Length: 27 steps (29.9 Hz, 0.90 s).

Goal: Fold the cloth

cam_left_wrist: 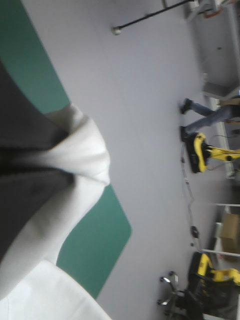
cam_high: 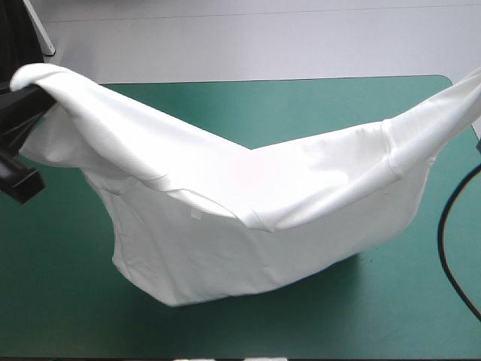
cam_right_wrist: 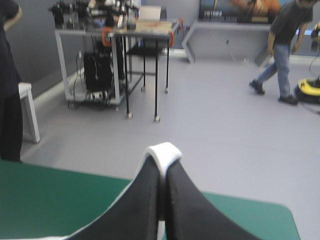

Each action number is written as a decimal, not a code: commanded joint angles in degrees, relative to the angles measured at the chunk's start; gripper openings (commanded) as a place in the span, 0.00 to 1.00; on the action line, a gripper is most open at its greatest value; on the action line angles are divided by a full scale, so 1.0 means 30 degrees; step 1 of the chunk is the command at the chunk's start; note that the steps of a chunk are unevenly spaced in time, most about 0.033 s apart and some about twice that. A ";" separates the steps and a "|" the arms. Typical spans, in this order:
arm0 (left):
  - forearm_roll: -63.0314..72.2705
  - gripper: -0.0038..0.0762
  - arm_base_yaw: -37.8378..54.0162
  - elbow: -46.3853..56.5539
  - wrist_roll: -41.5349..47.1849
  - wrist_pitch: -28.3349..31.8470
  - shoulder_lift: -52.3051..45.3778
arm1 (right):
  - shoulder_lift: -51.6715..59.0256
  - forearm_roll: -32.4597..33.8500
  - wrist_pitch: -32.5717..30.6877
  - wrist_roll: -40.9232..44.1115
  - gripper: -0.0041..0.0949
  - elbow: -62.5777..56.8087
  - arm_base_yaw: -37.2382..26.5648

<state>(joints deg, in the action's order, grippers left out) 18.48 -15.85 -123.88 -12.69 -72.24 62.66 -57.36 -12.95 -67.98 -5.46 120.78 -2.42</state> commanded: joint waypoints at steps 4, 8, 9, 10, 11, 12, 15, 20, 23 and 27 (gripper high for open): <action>0.1250 0.04 -0.0054 -0.2952 0.0153 -0.0511 -0.0212 | -0.0107 -0.0116 0.3248 0.0010 0.03 0.3845 0.0007; 0.1843 0.04 -0.0054 -0.3192 0.0485 -0.0511 -0.0384 | -0.0107 -0.0104 0.3675 0.0010 0.03 0.5059 0.0007; 0.1927 0.04 -0.0054 -0.3192 0.0535 -0.0511 -0.0384 | -0.0107 -0.0104 0.3667 0.0010 0.03 0.5153 0.0007; 0.1884 0.04 -0.0054 -0.3192 0.0587 -0.0511 -0.0384 | -0.0107 -0.0104 0.3722 0.0010 0.03 0.5147 0.0007; 0.1744 0.04 -0.0054 -0.3158 0.0677 -0.0511 -0.0384 | -0.0107 -0.0104 0.3722 -0.0032 0.03 0.5107 0.0007; 0.1602 0.04 -0.0054 -0.3118 0.0854 -0.0511 -0.0344 | -0.0149 -0.0104 0.3722 -0.0076 0.03 0.5106 0.0007; 0.0240 0.04 -0.0054 -0.2697 0.1014 -0.0511 -0.0008 | -0.0736 0.0291 0.3849 -0.0113 0.03 0.5106 0.0007; -0.0992 0.04 -0.0054 -0.1151 0.1631 -0.0511 0.1317 | -0.2278 0.0997 0.3424 0.0159 0.03 0.4245 0.0007; -0.1032 0.04 -0.0054 -0.0276 0.1631 -0.0511 0.2453 | -0.3341 0.0997 0.3305 0.0156 0.03 0.2786 0.0007; -0.1539 0.04 -0.0054 0.0092 0.1479 -0.0511 0.4240 | -0.4983 0.1119 0.3305 0.0156 0.03 0.1248 0.0007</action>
<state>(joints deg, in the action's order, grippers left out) 14.57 -15.85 -123.11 -8.43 -72.24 73.24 -69.38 -10.36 -62.37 -5.02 126.60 -2.42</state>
